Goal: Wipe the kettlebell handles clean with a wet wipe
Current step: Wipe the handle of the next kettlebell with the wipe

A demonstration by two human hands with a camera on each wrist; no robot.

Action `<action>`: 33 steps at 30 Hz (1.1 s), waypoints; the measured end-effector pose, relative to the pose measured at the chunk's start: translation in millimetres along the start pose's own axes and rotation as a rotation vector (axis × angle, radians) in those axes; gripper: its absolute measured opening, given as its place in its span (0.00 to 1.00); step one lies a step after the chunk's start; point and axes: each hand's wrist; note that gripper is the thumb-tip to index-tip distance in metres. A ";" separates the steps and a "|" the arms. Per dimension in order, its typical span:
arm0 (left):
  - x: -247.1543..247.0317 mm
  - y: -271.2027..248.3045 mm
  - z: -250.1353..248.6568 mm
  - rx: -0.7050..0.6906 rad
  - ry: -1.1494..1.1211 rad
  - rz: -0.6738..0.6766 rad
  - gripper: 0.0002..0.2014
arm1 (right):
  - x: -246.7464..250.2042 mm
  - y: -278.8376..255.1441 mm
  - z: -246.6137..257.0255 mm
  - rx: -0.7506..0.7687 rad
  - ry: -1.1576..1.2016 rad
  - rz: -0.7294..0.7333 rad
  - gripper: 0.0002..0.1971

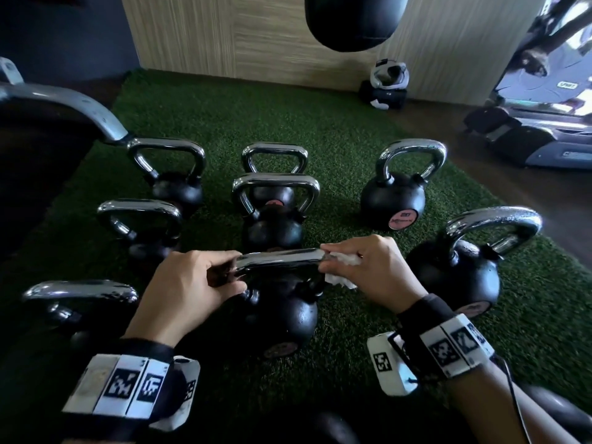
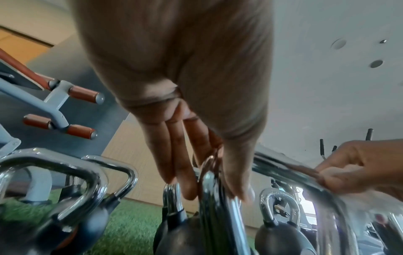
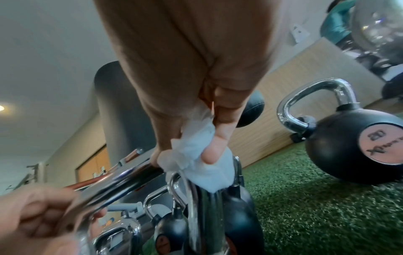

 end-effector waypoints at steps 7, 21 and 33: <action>13.0 -19.5 0.6 0.042 -0.110 0.028 0.35 | 21.3 -3.9 8.2 -0.039 -0.199 0.069 0.30; 38.7 -85.3 8.2 0.049 -0.367 0.485 0.21 | 111.0 -96.4 104.2 -0.293 -0.101 0.009 0.14; 31.3 -121.0 -6.0 -0.026 -0.190 0.684 0.14 | 119.4 -212.1 106.8 -0.313 0.321 -0.302 0.16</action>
Point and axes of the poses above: each hand's wrist, its own y-axis towards the middle knuckle, its own x-axis out of the back of the hand, z = x × y, and after that the axes turned 14 degrees about -z, right-handed
